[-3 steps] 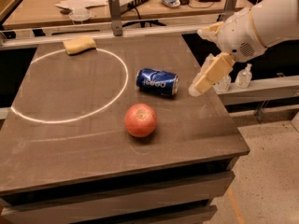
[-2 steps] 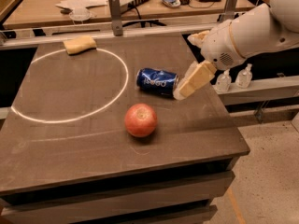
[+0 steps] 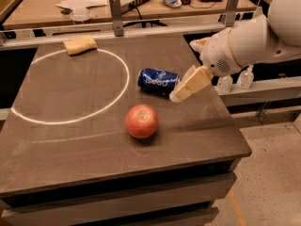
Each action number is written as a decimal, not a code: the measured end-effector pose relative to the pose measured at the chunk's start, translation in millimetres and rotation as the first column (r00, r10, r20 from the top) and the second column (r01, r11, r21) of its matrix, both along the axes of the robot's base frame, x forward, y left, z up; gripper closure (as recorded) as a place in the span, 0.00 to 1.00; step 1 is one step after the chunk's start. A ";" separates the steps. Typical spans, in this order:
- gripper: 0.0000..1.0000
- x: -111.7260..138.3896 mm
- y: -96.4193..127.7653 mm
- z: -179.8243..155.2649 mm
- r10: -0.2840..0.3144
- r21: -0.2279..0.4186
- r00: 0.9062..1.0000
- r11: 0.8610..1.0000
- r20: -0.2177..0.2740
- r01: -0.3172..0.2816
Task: Move pepsi can near sponge
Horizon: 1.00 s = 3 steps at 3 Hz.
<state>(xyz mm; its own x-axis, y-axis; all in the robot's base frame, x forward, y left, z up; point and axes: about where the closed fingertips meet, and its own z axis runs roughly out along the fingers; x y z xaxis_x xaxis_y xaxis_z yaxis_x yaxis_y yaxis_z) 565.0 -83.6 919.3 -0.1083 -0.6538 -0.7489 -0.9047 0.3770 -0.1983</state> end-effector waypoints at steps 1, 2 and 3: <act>0.00 4.7 7.1 -15.9 -0.040 0.049 0.999 0.998 -0.023 0.041; 0.00 19.2 12.8 -36.1 -0.044 0.067 0.998 0.997 -0.046 0.047; 0.03 27.5 15.8 -55.5 -0.038 0.063 0.995 0.997 -0.087 0.043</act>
Offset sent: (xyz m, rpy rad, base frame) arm 0.0314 0.0134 -0.0502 0.0942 0.0526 -0.0603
